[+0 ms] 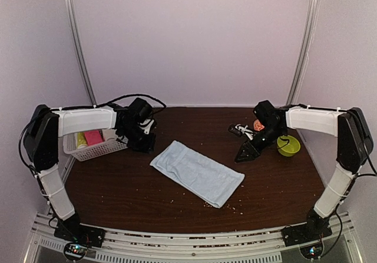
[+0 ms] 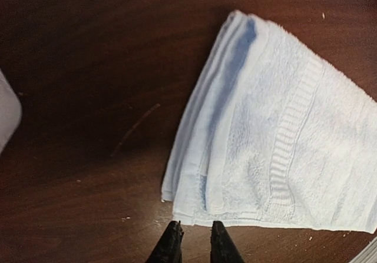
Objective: Roll the towels
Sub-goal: Rotate the towel at the center of the board.
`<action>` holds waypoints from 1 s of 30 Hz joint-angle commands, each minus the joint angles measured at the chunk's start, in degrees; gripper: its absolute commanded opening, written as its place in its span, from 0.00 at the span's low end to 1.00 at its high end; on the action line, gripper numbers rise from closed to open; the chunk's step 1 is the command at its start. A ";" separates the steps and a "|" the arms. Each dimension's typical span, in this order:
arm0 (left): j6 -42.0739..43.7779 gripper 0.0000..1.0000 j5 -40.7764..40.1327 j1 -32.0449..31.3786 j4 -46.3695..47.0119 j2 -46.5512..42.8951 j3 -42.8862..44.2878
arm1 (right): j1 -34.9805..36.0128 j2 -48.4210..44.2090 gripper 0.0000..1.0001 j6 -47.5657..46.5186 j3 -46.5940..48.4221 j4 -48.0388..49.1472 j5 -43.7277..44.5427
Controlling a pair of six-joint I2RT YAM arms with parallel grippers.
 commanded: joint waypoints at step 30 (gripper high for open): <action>-2.48 0.14 9.49 -1.25 3.67 9.65 1.33 | 0.15 7.22 0.35 -4.79 -2.16 2.47 -8.32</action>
